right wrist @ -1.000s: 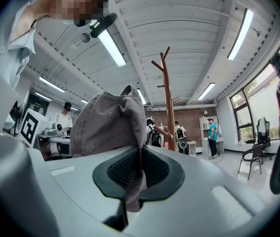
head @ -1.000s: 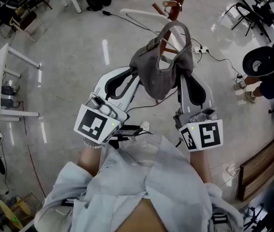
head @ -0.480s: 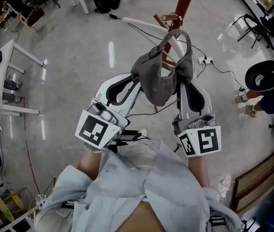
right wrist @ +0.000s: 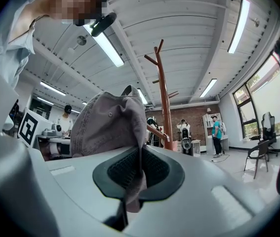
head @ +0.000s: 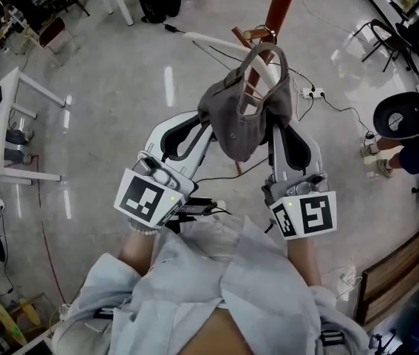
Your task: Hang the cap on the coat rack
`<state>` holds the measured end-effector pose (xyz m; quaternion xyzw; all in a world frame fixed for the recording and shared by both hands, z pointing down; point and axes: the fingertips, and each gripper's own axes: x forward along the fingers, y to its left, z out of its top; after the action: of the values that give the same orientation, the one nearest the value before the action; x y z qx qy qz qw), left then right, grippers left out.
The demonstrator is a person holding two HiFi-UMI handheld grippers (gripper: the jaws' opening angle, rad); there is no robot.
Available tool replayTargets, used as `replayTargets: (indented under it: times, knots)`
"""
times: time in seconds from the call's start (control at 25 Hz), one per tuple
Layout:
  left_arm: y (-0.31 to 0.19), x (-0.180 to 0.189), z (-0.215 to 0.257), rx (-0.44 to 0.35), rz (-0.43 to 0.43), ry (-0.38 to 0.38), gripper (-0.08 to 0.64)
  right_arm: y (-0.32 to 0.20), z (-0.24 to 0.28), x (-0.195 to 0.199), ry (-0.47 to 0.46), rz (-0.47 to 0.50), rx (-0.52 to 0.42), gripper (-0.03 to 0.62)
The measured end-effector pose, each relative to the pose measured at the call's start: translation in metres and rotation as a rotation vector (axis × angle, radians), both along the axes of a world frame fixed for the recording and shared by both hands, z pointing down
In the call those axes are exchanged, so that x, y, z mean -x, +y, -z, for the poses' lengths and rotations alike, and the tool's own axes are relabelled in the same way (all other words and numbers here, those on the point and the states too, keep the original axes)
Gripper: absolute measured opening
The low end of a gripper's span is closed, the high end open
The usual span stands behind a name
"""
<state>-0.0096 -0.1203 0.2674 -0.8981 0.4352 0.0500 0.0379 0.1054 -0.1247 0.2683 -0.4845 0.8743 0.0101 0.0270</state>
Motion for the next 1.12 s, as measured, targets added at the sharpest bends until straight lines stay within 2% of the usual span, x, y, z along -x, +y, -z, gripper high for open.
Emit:
replayTargets:
  times: [0.56,1.12]
  knots:
    - [-0.026,0.008,0.002,-0.007,-0.037,0.006,0.057,-0.021,0.001,0.008,0.013,-0.043,-0.004,0.015]
    - [-0.036,0.009,-0.014,0.011,-0.011,0.0,0.057,-0.032,-0.014,0.008,0.016,-0.025,0.01,0.015]
